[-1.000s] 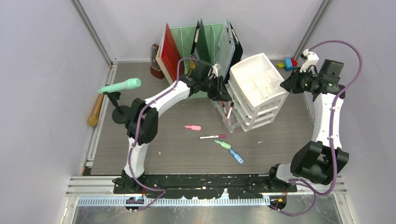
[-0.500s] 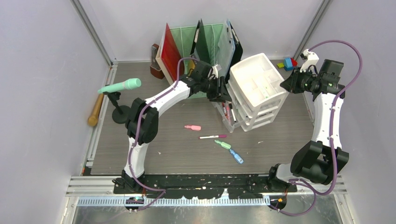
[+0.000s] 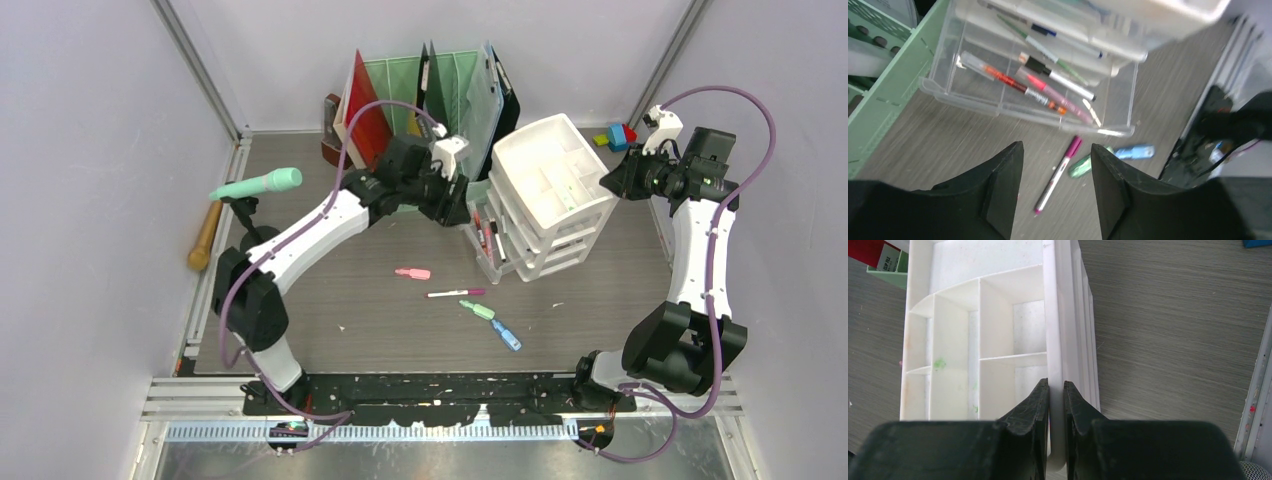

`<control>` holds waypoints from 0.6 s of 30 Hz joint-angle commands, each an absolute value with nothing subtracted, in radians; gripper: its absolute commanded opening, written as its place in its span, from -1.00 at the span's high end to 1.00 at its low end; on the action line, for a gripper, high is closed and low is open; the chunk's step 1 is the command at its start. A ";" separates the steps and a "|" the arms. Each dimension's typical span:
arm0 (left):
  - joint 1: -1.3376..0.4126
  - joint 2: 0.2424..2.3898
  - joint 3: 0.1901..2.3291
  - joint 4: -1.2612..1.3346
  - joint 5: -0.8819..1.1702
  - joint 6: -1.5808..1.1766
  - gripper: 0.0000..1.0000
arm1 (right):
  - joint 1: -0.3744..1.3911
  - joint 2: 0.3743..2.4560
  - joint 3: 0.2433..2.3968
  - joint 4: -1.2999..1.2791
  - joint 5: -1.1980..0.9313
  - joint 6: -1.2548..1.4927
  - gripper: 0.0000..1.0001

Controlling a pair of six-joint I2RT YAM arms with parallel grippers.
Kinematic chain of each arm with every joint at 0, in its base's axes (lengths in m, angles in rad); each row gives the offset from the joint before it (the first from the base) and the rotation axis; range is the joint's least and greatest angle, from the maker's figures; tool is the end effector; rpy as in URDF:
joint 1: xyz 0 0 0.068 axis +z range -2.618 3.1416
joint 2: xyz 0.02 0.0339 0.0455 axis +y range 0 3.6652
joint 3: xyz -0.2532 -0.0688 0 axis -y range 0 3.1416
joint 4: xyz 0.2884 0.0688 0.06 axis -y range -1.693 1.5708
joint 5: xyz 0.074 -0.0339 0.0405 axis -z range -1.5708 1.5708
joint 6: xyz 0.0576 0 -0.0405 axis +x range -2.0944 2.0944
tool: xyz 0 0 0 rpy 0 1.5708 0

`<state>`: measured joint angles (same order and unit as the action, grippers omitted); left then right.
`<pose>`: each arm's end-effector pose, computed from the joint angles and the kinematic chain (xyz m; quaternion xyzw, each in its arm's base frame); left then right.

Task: Organize the desk
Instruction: Place the stationery in the drawer, then pick up the stationery from the center of the board.

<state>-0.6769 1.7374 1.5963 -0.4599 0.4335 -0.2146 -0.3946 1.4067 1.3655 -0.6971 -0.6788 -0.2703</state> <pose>0.3435 -0.3071 0.3106 0.2955 0.8181 -0.3679 0.3287 0.3436 -0.1039 0.3314 -0.0808 0.8691 0.1634 0.4598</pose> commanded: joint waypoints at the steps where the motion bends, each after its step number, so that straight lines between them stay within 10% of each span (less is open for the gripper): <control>1: -0.741 1.636 1.467 -0.438 0.288 0.116 -0.12 | -0.374 1.513 1.301 -0.814 -0.546 -0.253 0.98; 18: -0.912 1.730 1.257 -0.449 0.221 0.351 -0.26 | -0.375 1.513 1.295 -0.813 -0.540 -0.262 0.98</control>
<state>-0.8867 1.6829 1.2808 -0.4900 0.2764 0.2764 -0.3946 1.4075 1.3663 -0.6983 -0.6788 -0.2707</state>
